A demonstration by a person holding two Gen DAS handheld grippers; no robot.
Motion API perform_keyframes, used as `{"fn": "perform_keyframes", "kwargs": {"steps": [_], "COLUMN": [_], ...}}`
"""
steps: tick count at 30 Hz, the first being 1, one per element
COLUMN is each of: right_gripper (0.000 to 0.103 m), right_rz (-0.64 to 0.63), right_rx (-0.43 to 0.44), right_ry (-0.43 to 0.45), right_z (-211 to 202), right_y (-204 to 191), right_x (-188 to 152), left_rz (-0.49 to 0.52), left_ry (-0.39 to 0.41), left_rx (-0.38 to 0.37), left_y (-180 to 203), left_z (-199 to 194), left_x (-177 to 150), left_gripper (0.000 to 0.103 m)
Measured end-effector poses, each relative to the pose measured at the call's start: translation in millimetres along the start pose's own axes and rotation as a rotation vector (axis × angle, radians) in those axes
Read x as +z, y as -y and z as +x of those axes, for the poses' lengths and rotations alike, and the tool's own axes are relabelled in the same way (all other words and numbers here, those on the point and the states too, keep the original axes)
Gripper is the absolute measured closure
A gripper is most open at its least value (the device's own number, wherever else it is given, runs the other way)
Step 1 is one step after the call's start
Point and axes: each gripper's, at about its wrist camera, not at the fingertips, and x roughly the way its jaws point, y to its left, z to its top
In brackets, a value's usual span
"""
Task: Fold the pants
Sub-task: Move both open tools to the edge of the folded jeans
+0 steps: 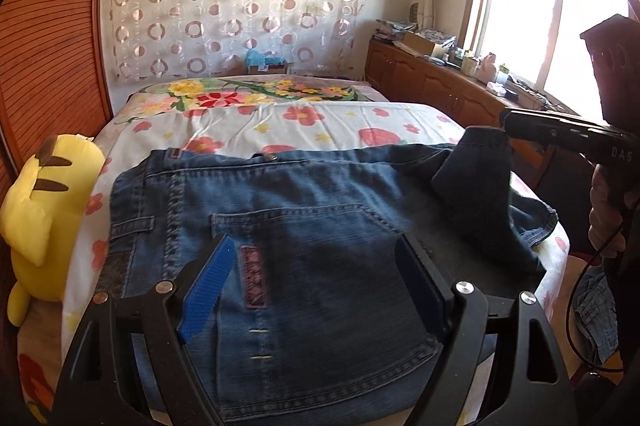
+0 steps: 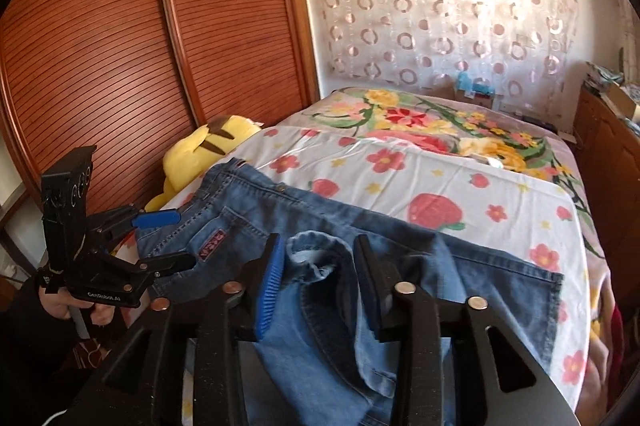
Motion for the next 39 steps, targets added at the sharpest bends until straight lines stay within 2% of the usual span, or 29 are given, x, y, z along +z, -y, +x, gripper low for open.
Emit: {"fn": "perform_keyframes", "kwargs": {"steps": [8, 16, 23, 28, 30, 32, 38, 39], "right_gripper": [0.053, 0.053, 0.052, 0.051, 0.051, 0.051, 0.052, 0.057], "right_rz": [0.049, 0.113, 0.165, 0.196, 0.204, 0.214, 0.279, 0.281], "right_rx": [-0.053, -0.115, -0.099, -0.083, -0.078, -0.069, -0.011, -0.002], "right_ry": [0.029, -0.088, -0.142, -0.152, -0.160, -0.164, -0.168, -0.167], "right_z": [-29, 2, 19, 24, 27, 28, 42, 44], "right_y": [11, 20, 21, 24, 27, 31, 43, 45], "right_x": [-22, -62, -80, -84, -84, -85, -89, -89], "left_rz": [0.028, 0.043, 0.044, 0.076, 0.082, 0.086, 0.082, 0.086], "left_ry": [-0.003, -0.035, -0.069, -0.105, -0.121, -0.116, -0.084, -0.075], "left_rx": [-0.026, -0.074, -0.143, -0.150, -0.148, -0.135, -0.151, -0.153], "left_y": [17, 28, 39, 48, 50, 51, 52, 53], "left_z": [1, 20, 35, 45, 49, 50, 41, 37], "left_x": [2, 2, 3, -3, -5, -6, -2, -1], "left_gripper": [0.020, 0.020, 0.057, 0.062, 0.069, 0.081, 0.094, 0.094]}}
